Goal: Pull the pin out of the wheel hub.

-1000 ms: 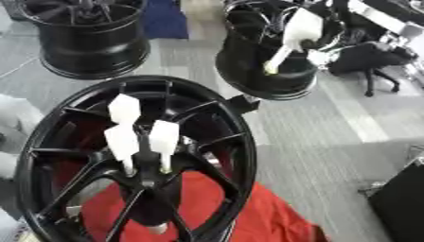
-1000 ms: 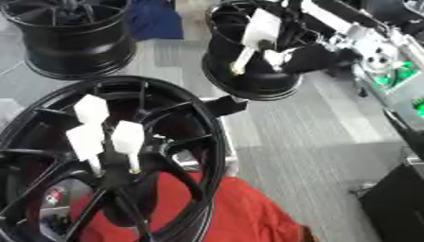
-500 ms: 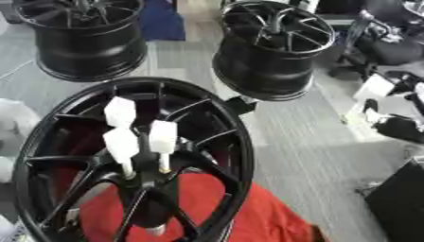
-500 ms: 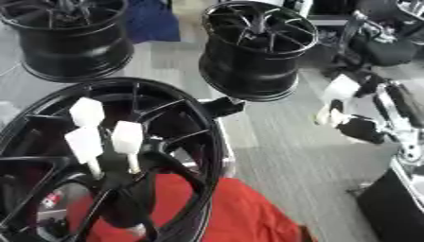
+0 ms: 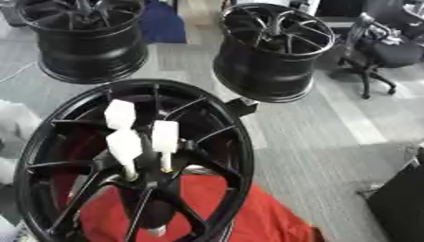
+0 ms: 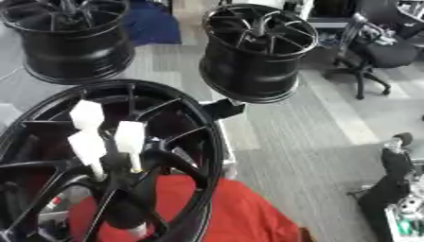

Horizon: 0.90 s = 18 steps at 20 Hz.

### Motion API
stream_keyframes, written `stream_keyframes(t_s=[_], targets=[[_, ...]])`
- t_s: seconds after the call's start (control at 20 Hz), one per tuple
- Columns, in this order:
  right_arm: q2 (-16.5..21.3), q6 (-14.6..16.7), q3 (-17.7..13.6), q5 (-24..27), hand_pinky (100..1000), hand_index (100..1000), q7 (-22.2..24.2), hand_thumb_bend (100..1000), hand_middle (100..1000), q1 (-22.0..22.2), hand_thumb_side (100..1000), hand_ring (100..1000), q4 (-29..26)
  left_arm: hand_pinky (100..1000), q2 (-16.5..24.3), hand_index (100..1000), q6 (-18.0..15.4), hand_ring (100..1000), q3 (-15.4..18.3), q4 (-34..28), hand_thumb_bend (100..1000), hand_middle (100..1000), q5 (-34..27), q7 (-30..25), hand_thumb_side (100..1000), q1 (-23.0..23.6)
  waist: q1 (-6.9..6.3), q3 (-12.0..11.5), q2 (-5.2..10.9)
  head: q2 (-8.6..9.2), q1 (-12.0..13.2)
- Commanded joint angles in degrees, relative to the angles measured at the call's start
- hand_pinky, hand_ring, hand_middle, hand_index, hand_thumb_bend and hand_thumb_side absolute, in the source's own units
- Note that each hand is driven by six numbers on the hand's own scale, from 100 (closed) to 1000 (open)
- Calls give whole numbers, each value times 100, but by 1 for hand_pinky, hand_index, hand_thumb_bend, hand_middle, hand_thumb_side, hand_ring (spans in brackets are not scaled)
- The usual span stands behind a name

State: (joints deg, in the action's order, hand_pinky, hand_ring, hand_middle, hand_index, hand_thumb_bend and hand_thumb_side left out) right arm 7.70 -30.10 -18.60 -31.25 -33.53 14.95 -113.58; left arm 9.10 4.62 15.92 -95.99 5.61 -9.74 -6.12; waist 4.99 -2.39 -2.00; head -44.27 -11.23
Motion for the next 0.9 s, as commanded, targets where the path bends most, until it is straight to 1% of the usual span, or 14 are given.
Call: stream_keyframes(t_s=[0.05,0.2,0.35,0.5,0.6,0.7,0.9], targets=[[-53,203,76,204,716,875,-598,100,762,-132,435,717,-101,543,99,685,12,709,24,-96,100,601,-32,10,771,-42,-34,-3,40,15,29],[-114,623,232,392,680,857,-883,100,720,-271,448,668,-101,543,83,685,15,709,8,-97,100,601,-35,-4,772,-41,-41,-4,46,15,61],[-202,1112,390,605,653,833,-1101,100,664,-369,470,628,-101,544,71,685,15,709,-1,-105,100,601,-42,-12,769,-46,-49,-17,45,15,114],[-327,1623,623,804,644,820,-1161,100,638,-440,484,613,-101,544,61,685,2,710,-25,-134,100,602,-53,-32,769,-48,-57,-4,34,15,169],[-404,1885,773,881,637,815,-1152,100,623,-470,477,602,-101,544,46,686,2,711,-31,-144,100,602,-53,-41,769,-46,-62,-1,29,15,211],[-464,2074,936,918,635,815,-1081,100,621,-488,438,598,-101,544,39,686,-5,711,-42,-159,100,603,-51,-52,767,-46,-68,12,22,15,231],[-570,2299,1218,1004,631,818,-967,100,618,-512,435,593,-101,544,31,686,-23,712,-58,-191,100,603,-69,-79,763,-49,-86,11,10,15,298]])
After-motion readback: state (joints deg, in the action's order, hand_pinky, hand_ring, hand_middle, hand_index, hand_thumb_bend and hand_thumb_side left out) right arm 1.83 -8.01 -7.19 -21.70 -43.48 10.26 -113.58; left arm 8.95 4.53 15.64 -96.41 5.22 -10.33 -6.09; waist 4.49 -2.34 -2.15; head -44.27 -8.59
